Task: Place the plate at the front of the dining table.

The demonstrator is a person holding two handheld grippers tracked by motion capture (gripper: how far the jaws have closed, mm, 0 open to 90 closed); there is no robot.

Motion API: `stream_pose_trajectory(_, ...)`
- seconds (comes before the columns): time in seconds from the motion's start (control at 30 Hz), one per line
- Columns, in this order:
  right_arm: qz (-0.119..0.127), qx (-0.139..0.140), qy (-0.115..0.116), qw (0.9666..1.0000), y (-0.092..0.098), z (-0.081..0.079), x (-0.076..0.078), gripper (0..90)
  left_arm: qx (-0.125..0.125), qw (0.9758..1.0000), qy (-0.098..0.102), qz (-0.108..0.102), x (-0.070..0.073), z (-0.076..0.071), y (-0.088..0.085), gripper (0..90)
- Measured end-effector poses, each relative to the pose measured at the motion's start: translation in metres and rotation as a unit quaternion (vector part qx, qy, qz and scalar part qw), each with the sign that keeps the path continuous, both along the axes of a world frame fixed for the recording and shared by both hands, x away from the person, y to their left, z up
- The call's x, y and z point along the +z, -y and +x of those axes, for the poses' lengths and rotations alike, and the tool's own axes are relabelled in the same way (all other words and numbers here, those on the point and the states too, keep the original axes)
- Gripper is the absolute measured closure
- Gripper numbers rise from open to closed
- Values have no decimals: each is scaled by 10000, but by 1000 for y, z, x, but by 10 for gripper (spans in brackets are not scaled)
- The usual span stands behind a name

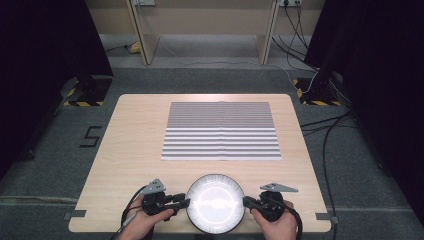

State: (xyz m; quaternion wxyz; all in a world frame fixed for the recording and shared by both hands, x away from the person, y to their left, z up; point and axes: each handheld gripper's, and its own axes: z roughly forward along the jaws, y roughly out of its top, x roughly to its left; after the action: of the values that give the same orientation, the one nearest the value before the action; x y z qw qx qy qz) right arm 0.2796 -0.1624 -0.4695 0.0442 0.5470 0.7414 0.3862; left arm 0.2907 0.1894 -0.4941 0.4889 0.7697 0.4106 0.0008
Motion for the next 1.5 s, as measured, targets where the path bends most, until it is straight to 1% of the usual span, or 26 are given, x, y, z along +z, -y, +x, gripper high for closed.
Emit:
stream_pose_trajectory(0.03, 0, 0, 0, 10000, 0, 0, 0, 828, 0, 10000, 0, 0, 0, 0, 0, 652)
stream_pose_trajectory(0.07, 28, -17, -33, 10000, 0, 0, 0, 829, -15, 10000, -62, -1, -1, 0, 1, 652)
stream_pose_trajectory(0.13, 58, -59, -119, 9999, 0, 1, 0, 830, 7, 10000, -80, -2, -1, 1, 1, 653)
stream_pose_trajectory(0.23, 105, -50, -176, 9998, 1, 2, 0, 829, 30, 10000, -54, -14, -1, 0, 2, 654)
stream_pose_trajectory(0.33, 176, -83, -211, 9996, 2, 2, -1, 828, 61, 9999, -113, -49, -2, 1, 2, 653)
stream_pose_trajectory(0.43, 132, -60, -268, 9995, 1, 4, 0, 830, 72, 9998, -158, -50, -2, 1, 2, 656)
stream_pose_trajectory(0.5, 89, -43, -238, 9997, 1, 5, 0, 830, 83, 9998, -176, -44, -2, 1, 2, 662)
stream_pose_trajectory(0.57, 49, -85, -244, 9997, -1, 7, 1, 831, 88, 9997, -205, -25, -1, 2, 2, 665)
stream_pose_trajectory(0.63, -8, -123, -230, 9997, -3, 9, 1, 829, 86, 9997, -226, -64, -1, 2, 2, 668)
stream_pose_trajectory(0.7, -8, -132, -227, 9997, -3, 9, 1, 828, 88, 9997, -237, -61, -1, 3, 2, 669)
stream_pose_trajectory(0.77, 40, -203, -293, 9994, -4, 11, -2, 816, 121, 9995, -266, -77, -1, 4, 2, 679)
stream_pose_trajectory(0.83, 67, -252, -289, 9992, -5, 13, -4, 814, 121, 9995, -285, -82, -1, 4, 1, 681)
stream_pose_trajectory(0.93, 35, -195, -302, 9993, -4, 14, -2, 821, 132, 9995, -283, -88, -2, 2, 2, 679)
stream_pose_trajectory(1.0, -75, -133, -229, 9996, -5, 14, 1, 831, 102, 9997, -220, -42, -1, 2, 2, 673)
stream_pose_trajectory(1.03, -104, -92, -216, 9997, -4, 14, 3, 853, 89, 9998, -199, -41, -1, 1, 2, 667)
stream_pose_trajectory(1.1, -20, -125, -257, 9996, -2, 14, 8, 887, 82, 9998, -191, -52, -1, 1, 2, 660)
stream_pose_trajectory(1.2, 7, -66, -277, 9996, 0, 13, 11, 894, 50, 9998, -208, -42, -1, -1, 2, 652)
stream_pose_trajectory(1.23, 184, -21, -383, 9991, 0, 12, 10, 894, 45, 9997, -219, -39, -1, -2, 2, 646)
stream_pose_trajectory(1.27, 193, 108, -479, 9986, -4, 9, 8, 893, 30, 9997, -225, -31, -1, -2, 1, 638)
stream_pose_trajectory(1.3, 162, 124, -426, 9989, -7, 8, 7, 877, 50, 9997, -221, -56, -1, -3, 1, 637)
stream_pose_trajectory(1.33, 176, 145, -414, 9989, -8, 8, 7, 856, 55, 9997, -218, -55, 0, -3, 1, 635)
stream_pose_trajectory(1.37, 176, 145, -414, 9989, -8, 8, 7, 856, 55, 9997, -218, -55, 0, -3, 1, 634)
stream_pose_trajectory(1.4, 201, 44, -330, 9992, -7, 7, 8, 822, 72, 9997, -225, -55, 0, -4, 0, 632)
stream_pose_trajectory(1.43, 201, 44, -330, 9992, -7, 7, 8, 822, 72, 9997, -225, -55, 0, -4, 0, 631)
stream_pose_trajectory(1.47, 174, -33, -263, 9995, -5, 7, 9, 811, 76, 9997, -227, -68, 1, -3, -1, 631)
stream_pose_trajectory(1.5, 187, -88, -269, 9994, -4, 6, 10, 806, 79, 9997, -228, -71, 1, -3, -1, 631)
